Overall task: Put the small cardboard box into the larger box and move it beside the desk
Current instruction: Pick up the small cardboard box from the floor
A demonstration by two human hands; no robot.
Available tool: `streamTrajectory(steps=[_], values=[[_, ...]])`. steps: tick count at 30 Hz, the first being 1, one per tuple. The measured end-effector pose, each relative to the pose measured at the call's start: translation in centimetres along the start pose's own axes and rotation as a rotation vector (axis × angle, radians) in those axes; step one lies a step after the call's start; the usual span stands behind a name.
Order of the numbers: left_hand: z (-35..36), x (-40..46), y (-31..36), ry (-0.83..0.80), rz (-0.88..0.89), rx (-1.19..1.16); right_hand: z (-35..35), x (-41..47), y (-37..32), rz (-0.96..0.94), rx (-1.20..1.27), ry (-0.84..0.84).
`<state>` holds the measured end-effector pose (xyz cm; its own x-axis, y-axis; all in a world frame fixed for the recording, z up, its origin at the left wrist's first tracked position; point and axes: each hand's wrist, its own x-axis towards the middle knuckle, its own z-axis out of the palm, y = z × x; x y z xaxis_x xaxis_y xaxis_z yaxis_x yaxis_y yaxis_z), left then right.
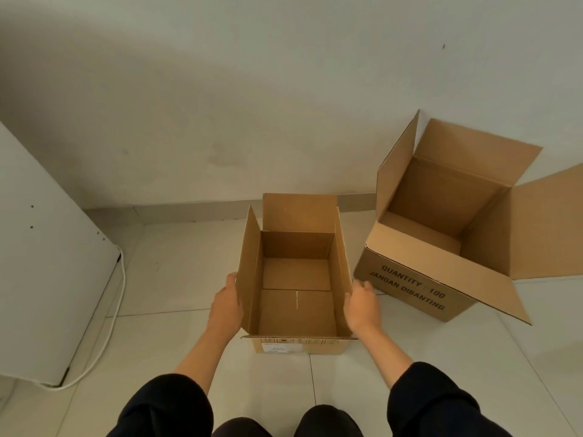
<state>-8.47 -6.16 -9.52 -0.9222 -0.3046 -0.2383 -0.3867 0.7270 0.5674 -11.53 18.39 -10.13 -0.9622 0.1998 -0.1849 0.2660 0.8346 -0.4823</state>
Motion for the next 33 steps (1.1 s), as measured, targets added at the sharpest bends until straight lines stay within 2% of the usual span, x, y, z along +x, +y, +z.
streamTrajectory(steps=[3, 6, 13, 24, 33], values=[[0.3, -0.3, 0.6, 0.015, -0.003, -0.039, 1.1, -0.9, -1.0, 0.047, 0.062, -0.033], [-0.1, -0.8, 0.1, 0.036, 0.015, 0.020, 1.2, -1.3, -1.8, 0.055, 0.081, -0.043], [-5.1, -1.4, 0.5, 0.203, 0.040, 0.098, -1.2, -2.5, -6.6, -0.066, 0.140, -0.016], [-14.3, -3.5, 8.8, 0.547, 0.245, 0.082, -12.5, -4.3, -12.7, -0.225, 0.280, 0.173], [-20.5, -5.7, 15.8, 0.676, 0.378, 0.034, -21.6, -5.9, -14.4, -0.280, 0.379, 0.287]])
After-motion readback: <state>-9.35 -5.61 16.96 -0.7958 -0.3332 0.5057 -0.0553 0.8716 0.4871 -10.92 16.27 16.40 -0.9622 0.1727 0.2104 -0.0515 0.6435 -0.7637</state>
